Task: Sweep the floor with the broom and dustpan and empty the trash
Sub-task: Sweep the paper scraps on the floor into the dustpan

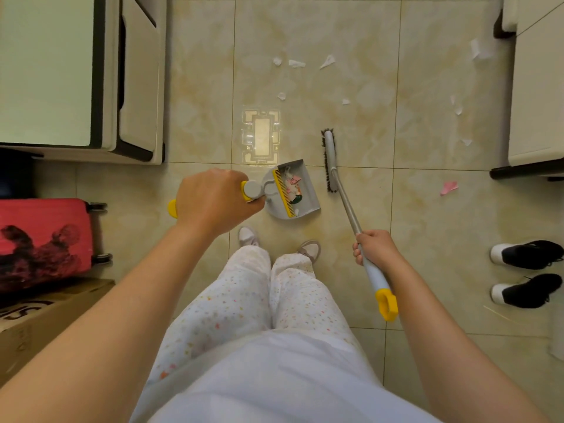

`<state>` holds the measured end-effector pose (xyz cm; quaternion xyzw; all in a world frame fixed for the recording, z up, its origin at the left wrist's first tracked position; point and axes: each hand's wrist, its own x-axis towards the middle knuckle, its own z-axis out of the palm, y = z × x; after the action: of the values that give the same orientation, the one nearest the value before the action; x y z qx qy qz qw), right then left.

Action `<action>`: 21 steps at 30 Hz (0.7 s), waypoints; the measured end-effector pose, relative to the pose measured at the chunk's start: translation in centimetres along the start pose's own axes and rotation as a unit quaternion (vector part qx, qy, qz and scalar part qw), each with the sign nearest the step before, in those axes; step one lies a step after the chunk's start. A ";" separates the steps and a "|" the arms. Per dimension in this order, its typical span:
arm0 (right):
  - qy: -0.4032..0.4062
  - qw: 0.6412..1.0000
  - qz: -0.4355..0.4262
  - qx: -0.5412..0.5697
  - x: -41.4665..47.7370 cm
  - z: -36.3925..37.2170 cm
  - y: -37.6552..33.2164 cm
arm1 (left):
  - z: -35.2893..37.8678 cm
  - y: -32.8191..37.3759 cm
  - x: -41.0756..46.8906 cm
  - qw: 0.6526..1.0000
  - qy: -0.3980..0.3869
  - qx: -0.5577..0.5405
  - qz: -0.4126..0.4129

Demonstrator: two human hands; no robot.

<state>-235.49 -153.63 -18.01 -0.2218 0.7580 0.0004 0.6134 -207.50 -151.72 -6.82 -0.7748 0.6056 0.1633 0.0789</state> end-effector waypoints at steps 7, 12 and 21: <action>0.031 0.999 0.037 0.011 -1.5 0.3 0.4 | -0.7 0.0 1.0 0.999 -0.007 -0.014 0.046; 0.058 0.995 0.052 0.062 -3.8 -0.6 0.2 | -1.4 1.7 3.0 0.994 -0.021 -0.001 0.111; 0.156 0.980 0.052 0.111 -3.8 -3.3 0.6 | -3.5 8.3 6.9 0.977 -0.014 -0.009 0.212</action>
<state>-238.21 -152.67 -13.83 -0.1099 0.8503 -0.0864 0.5073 -213.46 -161.25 -5.33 -0.6270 0.7536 0.1925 0.0436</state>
